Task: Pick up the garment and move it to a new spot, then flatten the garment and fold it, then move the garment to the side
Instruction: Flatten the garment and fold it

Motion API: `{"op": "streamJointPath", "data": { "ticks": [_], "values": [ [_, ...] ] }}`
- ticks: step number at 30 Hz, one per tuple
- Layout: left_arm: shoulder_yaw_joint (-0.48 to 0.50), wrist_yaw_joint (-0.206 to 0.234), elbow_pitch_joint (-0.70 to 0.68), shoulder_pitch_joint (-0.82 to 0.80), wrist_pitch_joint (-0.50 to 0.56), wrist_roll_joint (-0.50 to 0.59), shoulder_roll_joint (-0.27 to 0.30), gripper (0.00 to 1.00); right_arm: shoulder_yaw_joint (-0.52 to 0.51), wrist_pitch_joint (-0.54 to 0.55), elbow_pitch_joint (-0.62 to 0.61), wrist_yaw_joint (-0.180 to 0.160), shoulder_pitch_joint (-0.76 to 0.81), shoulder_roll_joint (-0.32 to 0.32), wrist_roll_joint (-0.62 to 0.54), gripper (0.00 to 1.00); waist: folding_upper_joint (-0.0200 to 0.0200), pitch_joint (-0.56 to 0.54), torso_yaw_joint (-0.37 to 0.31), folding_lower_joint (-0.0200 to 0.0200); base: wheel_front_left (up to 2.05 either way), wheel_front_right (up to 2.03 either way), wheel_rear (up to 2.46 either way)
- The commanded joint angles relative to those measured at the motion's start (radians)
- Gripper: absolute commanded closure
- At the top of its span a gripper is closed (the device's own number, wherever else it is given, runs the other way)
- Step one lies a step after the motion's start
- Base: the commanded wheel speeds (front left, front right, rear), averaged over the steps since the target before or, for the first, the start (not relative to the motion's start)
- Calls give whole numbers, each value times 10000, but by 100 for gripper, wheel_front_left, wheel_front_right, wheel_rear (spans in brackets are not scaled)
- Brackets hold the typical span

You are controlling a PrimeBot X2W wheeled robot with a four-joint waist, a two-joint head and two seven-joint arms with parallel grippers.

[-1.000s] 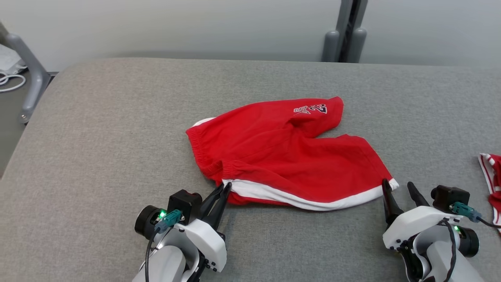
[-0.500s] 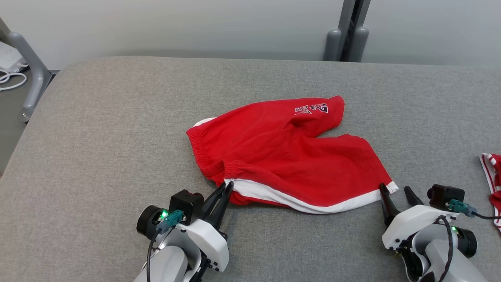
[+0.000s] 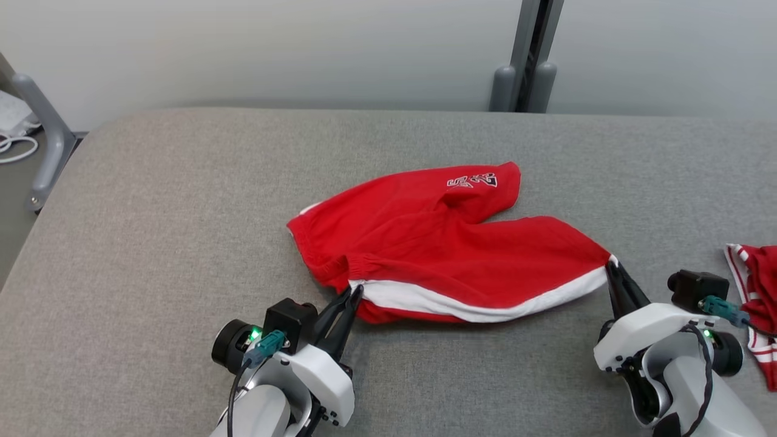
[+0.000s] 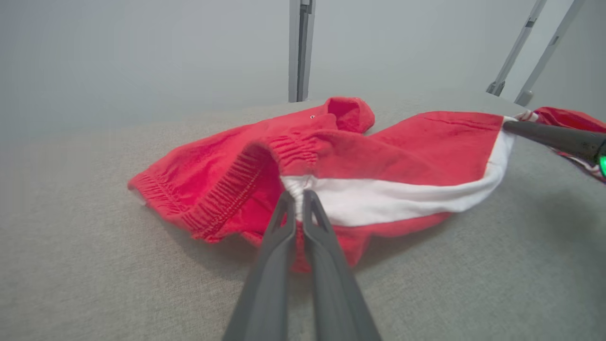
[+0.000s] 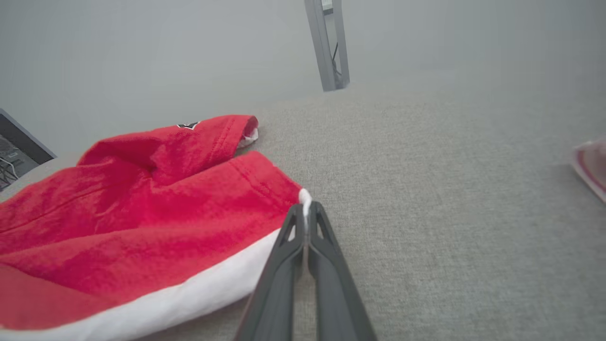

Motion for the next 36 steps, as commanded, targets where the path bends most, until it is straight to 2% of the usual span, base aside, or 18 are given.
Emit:
{"op": "streamJointPath", "data": {
  "ticks": [1, 9, 18, 27, 32, 36],
  "values": [
    [-36, -89, -166, 34, -36, 127, 139, 100, 12, -9, -419, -3, 114, -186, 31, 100, 0, -267, -113, 0, 0, 0, 0],
    [-97, -239, -831, -470, 99, 156, 538, 100, -48, -9, -1897, -3, -105, -400, -43, 100, 0, -993, -387, 0, 0, 0, 0],
    [195, -366, -1998, -2122, 1391, -395, 1096, 100, -707, -7, -3662, -2, -909, -369, -872, 100, 0, -1390, -687, 0, 0, 0, 0],
    [634, -352, -2447, -3152, 2018, -1112, 1313, 100, -2219, 169, -3828, -3, -1953, 155, -2428, 100, 0, -1447, -1014, 0, 0, 0, 0],
    [960, -294, -2344, -3128, 1824, -1614, 1069, 100, -3047, 623, -3552, -4, -2286, 448, -2044, 100, 0, -1392, -1127, 0, 0, 0, 0],
    [1062, -331, -2223, -3144, 1595, -1912, 930, 100, -2894, 743, -3299, -4, -2444, 485, -1636, 100, 0, -1254, -1194, 0, 0, 0, 0]
  ]
}}
